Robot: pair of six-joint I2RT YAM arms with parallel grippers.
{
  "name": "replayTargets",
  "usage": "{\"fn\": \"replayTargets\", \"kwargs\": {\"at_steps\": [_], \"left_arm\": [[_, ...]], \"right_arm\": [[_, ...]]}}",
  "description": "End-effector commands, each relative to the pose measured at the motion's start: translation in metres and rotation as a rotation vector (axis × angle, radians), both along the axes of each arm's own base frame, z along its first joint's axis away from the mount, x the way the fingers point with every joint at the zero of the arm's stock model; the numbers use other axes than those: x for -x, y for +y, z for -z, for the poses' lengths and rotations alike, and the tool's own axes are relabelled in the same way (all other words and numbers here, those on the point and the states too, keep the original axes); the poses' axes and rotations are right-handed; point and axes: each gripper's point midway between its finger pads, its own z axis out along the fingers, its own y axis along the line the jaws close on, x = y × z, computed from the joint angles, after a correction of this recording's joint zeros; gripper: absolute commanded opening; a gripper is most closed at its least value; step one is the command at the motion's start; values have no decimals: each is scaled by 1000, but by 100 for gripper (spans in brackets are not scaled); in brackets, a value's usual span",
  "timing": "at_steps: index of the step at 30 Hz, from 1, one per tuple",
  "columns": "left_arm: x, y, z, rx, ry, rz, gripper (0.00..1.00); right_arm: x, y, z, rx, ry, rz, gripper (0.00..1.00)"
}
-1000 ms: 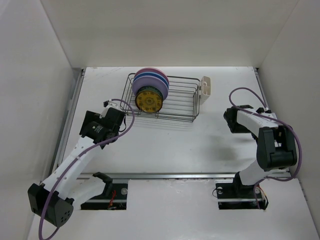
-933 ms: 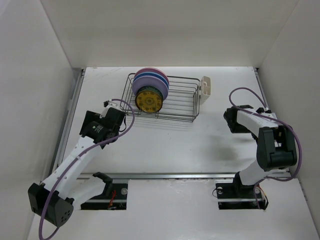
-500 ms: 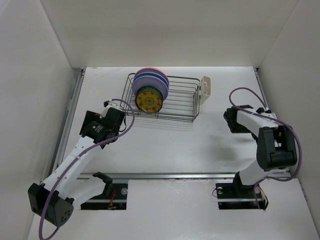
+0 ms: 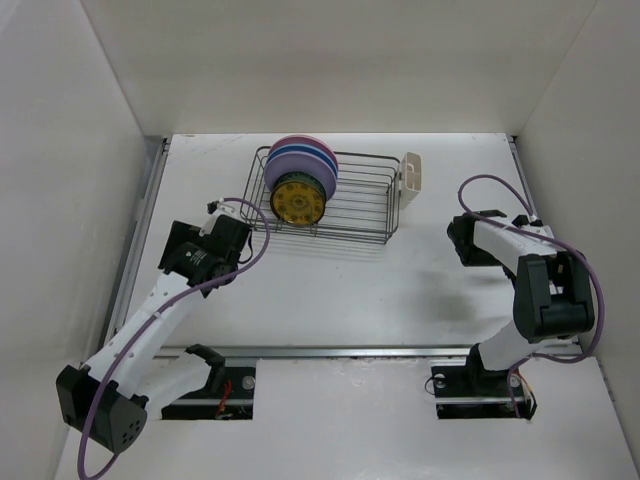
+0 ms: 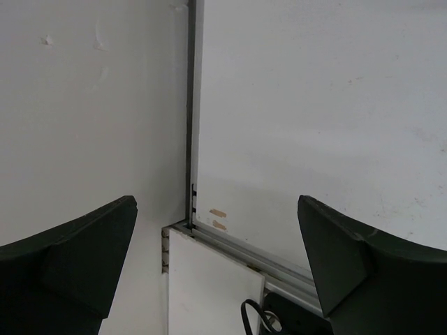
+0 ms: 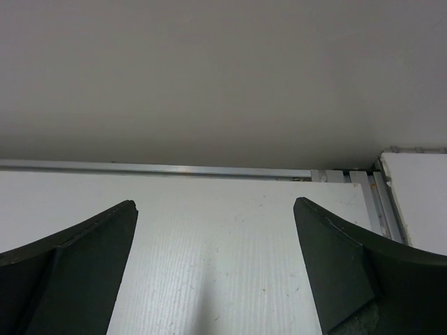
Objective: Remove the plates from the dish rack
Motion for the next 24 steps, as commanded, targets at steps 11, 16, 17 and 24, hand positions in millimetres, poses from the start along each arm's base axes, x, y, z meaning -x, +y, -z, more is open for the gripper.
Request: {"fn": "replayTargets", "kwargs": {"at_steps": [11,16,17,24], "left_arm": [[-33,-6,-70,-81,-66,120,100],[-41,-15,-91,-11,-108,139,100],[-42,-15,-91,-4,-95,140,100],[-34,-54,-83,192,77,305,100]], "right_arm": [[-29,34,-169,178,-301,-187,99],[-39,81,-205,181,-309,-349,99],[-43,100,-213,180,-326,-415,99],[-64,191,-236,134,-172,-668,99]]}}
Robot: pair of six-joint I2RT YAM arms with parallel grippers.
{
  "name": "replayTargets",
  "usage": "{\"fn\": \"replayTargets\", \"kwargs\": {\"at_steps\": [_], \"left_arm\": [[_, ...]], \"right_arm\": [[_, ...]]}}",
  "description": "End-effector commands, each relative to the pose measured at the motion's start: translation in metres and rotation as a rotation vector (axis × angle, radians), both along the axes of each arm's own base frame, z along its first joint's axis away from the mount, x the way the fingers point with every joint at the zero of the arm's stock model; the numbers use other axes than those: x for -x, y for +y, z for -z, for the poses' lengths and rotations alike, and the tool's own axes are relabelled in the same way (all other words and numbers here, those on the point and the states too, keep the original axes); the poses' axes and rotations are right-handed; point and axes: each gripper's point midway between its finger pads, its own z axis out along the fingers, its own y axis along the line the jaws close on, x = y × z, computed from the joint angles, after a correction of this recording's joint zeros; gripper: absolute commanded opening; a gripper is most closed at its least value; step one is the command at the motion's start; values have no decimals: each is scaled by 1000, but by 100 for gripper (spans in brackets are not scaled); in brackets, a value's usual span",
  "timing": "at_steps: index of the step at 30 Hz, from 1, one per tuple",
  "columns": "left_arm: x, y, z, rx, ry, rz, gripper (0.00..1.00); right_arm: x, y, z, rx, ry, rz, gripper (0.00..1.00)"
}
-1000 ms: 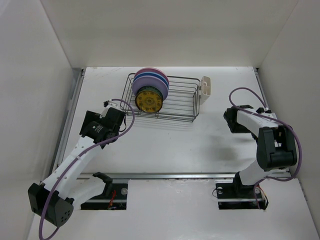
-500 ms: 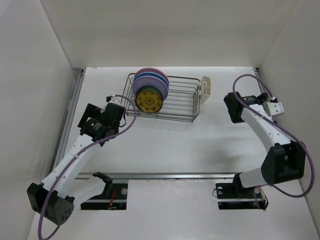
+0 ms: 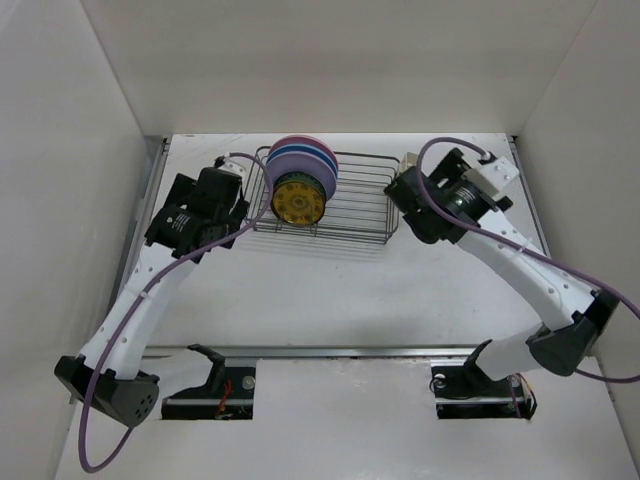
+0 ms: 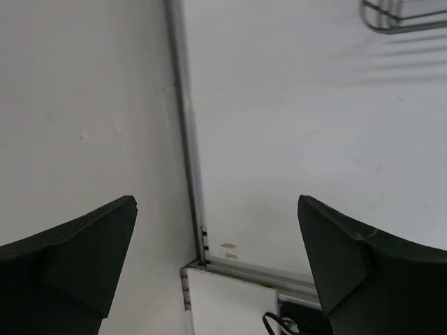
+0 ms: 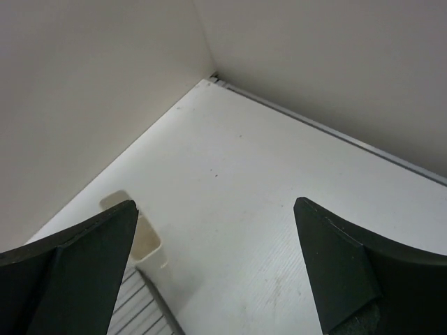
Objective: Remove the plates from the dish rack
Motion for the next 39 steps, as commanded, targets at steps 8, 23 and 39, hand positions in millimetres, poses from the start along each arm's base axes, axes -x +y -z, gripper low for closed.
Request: {"fn": "replayTargets", "kwargs": {"at_steps": [8,23,39], "left_arm": [[22,-66,7,340,209,281,100],[-24,-83,21,567,211,245,93],[-147,-59,91,733,374,0,79]], "right_arm": [[-29,130,-26,570,549,-711,99],[-22,326,-35,244,138,-1827,62],[-150,347,96,209,364,-1661,45]]}}
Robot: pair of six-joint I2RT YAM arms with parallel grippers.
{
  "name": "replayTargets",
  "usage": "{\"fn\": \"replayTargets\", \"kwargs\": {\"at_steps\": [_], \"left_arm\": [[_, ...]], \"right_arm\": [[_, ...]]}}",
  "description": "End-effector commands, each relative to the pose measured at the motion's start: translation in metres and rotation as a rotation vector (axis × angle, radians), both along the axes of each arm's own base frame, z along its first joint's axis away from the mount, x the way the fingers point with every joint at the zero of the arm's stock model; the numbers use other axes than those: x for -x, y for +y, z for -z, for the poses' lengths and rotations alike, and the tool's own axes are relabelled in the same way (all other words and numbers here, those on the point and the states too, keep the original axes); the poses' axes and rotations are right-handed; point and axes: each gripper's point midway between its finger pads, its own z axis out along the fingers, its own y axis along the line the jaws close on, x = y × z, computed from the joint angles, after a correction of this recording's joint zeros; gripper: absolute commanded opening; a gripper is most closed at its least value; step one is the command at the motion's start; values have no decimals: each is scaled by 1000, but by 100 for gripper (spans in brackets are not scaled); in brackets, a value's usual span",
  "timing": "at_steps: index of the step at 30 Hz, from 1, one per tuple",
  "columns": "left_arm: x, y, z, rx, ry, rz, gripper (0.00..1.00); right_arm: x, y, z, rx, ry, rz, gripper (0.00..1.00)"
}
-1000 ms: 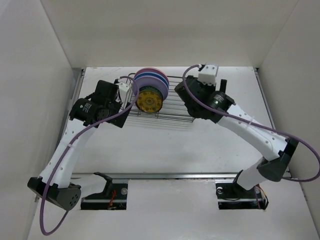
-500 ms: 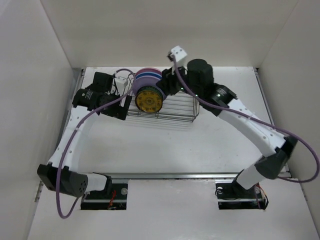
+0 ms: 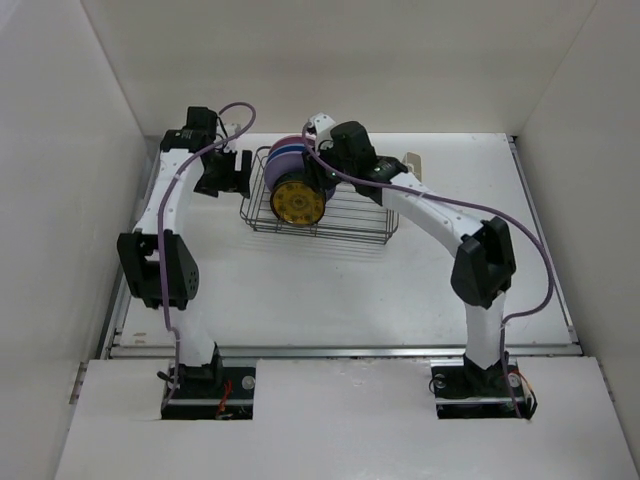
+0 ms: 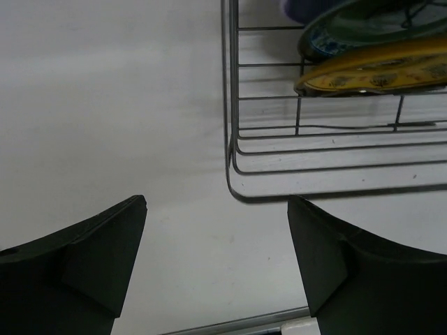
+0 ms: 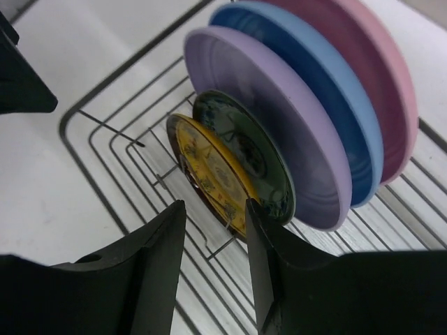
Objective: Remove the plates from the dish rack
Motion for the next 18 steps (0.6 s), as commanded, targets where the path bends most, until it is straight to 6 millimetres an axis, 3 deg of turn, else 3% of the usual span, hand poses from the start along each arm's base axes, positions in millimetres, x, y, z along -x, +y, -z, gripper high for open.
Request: {"fn": "replayTargets", "kwargs": {"at_steps": [1,5,6,7,10,12,13,16,18], "left_arm": [[-10,-6,8,48,37,-10,78],[-22,-5,29,39,64,-24,78],[-25,-5,37,43,76,-33,76],[-26,-3,37,31,76,-39,74],[-30,2,58,3,115,-52,73],[-32,2,64,2,127,-52,71],[-32,2,73,0,147,-52,67],[-31,-4,82,9,171,-38,56],[-31,-6,87,16,184,-35,46]], "right_arm": [[-19,8,-12,-26,-55,7,45],[-33,6,15,12,-24,37,44],[-33,12,11,-5,-27,14,43],[-33,13,27,15,0,13,43],[-39,13,46,40,20,26,41],[-42,14,48,43,17,35,41],[-42,12,56,60,30,44,41],[-45,8,57,81,12,53,37],[-45,7,58,103,3,40,29]]}}
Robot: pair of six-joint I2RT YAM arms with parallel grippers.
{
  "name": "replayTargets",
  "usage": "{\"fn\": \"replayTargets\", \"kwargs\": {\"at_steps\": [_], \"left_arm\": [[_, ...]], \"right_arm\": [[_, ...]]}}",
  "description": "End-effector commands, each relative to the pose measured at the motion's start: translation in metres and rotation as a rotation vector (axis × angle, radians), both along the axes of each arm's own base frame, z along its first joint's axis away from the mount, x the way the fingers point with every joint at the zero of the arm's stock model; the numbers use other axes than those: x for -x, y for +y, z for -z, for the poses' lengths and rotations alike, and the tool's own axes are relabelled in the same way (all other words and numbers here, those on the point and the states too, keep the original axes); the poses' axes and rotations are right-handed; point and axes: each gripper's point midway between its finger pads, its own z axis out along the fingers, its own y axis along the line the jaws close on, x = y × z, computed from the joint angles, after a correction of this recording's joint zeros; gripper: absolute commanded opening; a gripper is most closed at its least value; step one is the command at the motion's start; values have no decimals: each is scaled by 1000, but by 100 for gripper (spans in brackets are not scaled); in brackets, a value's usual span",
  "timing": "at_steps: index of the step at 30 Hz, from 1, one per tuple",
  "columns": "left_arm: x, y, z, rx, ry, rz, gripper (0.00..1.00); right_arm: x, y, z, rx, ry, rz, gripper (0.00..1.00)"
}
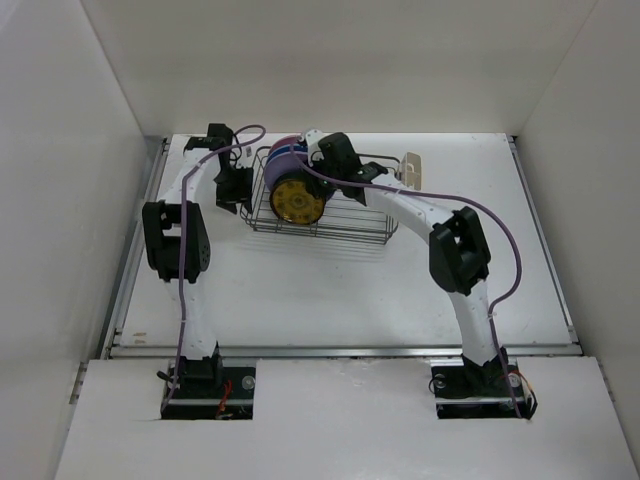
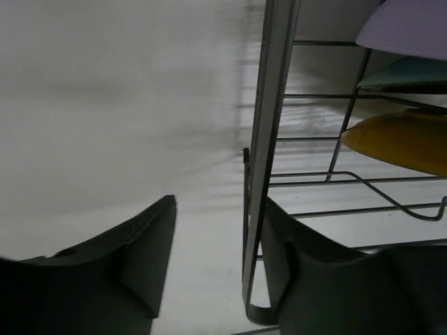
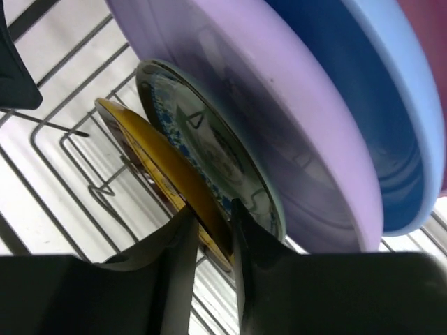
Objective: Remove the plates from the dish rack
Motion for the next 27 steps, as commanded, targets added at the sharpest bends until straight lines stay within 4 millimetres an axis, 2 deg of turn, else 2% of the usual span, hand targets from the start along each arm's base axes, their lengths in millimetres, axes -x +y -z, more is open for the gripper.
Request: {"fn": "replayTargets", "kwargs": {"at_steps": [1,2,3,4,5,7,8,9,12,13,15,16,17,18,19,20,22,23,24,25,27], "left_arm": [[-6,-6,-4,19,-14,17,41],[-6,-6,0,19,-5,17,33],[-8,-12,-3,29,-13,31,23],[-5,-12,-2,29,-2,31,0],[-5,-12,-2,29,-2,31,0],[-5,-13,-2,32,0,21,0],[-4,-18,-3,40,1,32,0],[-2,-18,0,42,11,24,0],[-2,-19,0,49,16,0,0],[-2,-19,0,49,16,0,0],[-2,-20,-1,53,19,-17,0],[-2,-20,-1,53,19,-17,0],[-2,-21,-1,56,21,-26,0],[-2,-21,-1,56,21,-26,0],[-2,-21,-1,58,23,-34,0],[-2,-21,-1,58,23,-35,0],[-2,-21,-1,58,23,-35,0],[-2,-21,-1,58,23,-35,0],[-2,-21,-5,59,12,-34,0],[-2,-21,-5,59,12,-34,0],[-2,-21,-10,60,0,-34,0]], "right_arm": [[-13,0,-31,-13,-84,2,25],[-14,-3,-28,7,-88,3,15],[-14,-5,-36,10,-106,6,10],[-14,-6,-36,15,-111,1,5],[-18,-11,-45,32,-143,21,0],[-19,-19,-56,57,-183,33,0],[-19,-22,-52,76,-184,37,0],[-19,-25,-61,79,-204,42,0],[-15,-26,-90,57,-258,49,0],[-11,-29,-112,34,-287,53,0],[-6,-28,-137,-3,-340,61,0],[-1,-29,-143,-6,-354,70,0],[5,-37,-168,-35,-396,87,0],[6,-41,-180,-53,-426,105,0],[12,-42,-178,-46,-430,115,0],[19,-48,-192,-62,-447,118,0],[29,-50,-196,-62,-445,109,0],[35,-50,-190,-55,-424,87,0],[48,-47,-194,-61,-417,57,0],[54,-48,-190,-54,-398,38,0],[90,-35,-166,-35,-312,-83,0]]}}
